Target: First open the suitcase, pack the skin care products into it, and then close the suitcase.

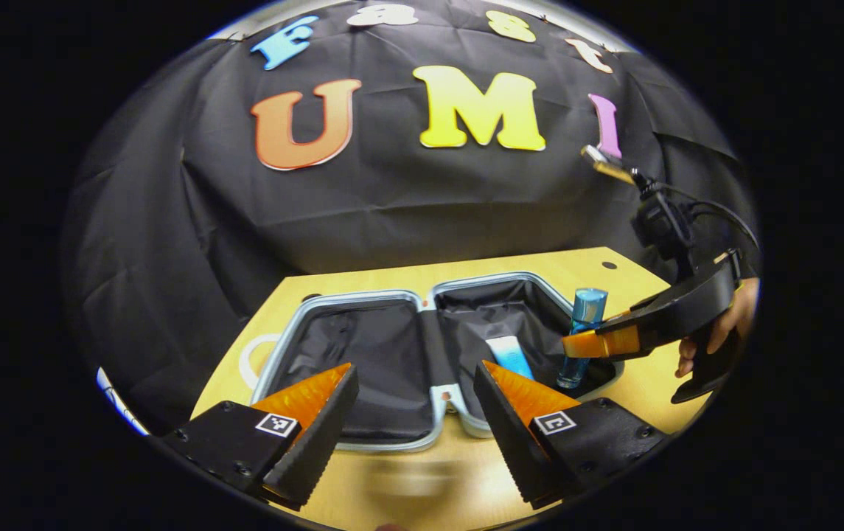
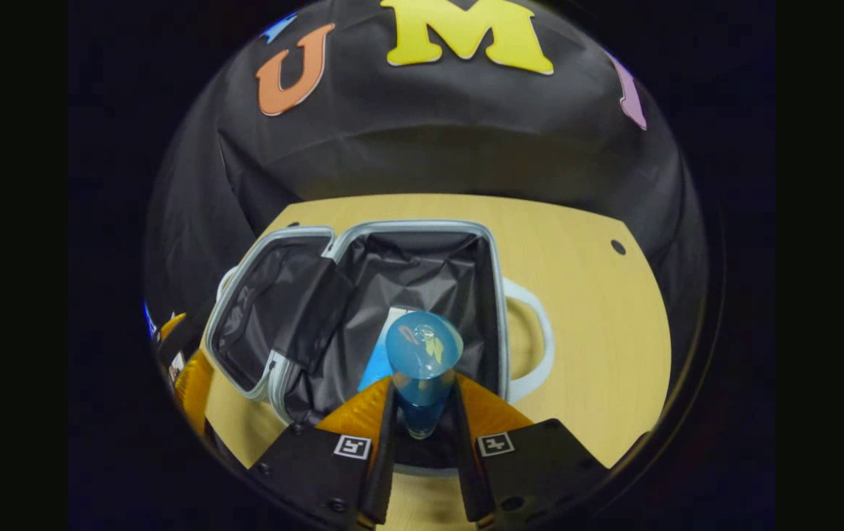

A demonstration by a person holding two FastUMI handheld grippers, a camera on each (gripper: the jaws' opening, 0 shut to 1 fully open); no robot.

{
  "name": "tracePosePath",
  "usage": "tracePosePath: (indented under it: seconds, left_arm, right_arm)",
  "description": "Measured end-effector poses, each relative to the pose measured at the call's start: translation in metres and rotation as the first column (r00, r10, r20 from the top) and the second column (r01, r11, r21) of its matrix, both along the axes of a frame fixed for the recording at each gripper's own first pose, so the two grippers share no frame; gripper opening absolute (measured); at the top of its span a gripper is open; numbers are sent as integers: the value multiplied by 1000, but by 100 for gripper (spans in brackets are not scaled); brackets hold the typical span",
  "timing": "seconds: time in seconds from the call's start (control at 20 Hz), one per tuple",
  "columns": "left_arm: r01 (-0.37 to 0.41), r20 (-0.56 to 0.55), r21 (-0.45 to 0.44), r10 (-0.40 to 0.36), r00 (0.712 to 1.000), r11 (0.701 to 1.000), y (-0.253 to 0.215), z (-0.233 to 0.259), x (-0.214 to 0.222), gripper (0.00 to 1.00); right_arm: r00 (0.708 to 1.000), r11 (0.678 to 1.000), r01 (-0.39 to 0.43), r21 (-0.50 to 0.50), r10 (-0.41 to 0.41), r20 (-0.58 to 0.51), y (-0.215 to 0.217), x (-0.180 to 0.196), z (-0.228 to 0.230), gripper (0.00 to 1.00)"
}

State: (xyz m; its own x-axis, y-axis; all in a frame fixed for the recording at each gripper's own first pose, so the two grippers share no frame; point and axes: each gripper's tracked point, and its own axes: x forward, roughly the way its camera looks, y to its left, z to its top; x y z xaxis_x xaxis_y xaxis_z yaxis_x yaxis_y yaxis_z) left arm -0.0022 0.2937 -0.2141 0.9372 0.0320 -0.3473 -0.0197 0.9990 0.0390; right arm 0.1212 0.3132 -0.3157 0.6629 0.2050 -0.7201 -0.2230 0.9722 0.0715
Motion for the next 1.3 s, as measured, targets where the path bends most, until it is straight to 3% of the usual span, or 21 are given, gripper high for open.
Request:
tracePosePath:
  seconds: [0.35, 0.65, 0.75, 0.95, 1.05, 1.1, 1.3]
  left_arm:
    - [-231, 4, -82, 232, 973, 969, 140, -14, -28, 100]
    - [-340, -2, -216, 347, 938, 916, 210, -3, -57, 99]
    - [-428, -67, -253, 426, 902, 867, 236, -13, -60, 99]
    - [-470, -139, -418, 457, 879, 777, 242, -54, -39, 99]
    - [-489, -168, -475, 470, 866, 732, 249, -65, -34, 98]
    - [-485, -180, -511, 463, 868, 710, 251, -70, -31, 98]
    - [-476, -231, -623, 435, 870, 621, 249, -89, -13, 98]
  right_arm:
    - [994, 996, 87, -16, -88, -64, 15, 36, -17, 35]
    - [971, 983, 178, -51, -184, -154, 16, 57, -44, 36]
    - [964, 979, 197, -48, -203, -173, 14, 60, -52, 37]
    - [958, 976, 211, -52, -217, -190, 12, 60, -58, 40]
    - [969, 983, 185, -25, -186, -161, 17, 64, -49, 47]
    - [975, 985, 171, -17, -171, -142, 18, 64, -39, 59]
    - [995, 994, 102, 28, -102, -4, 18, 62, 23, 74]
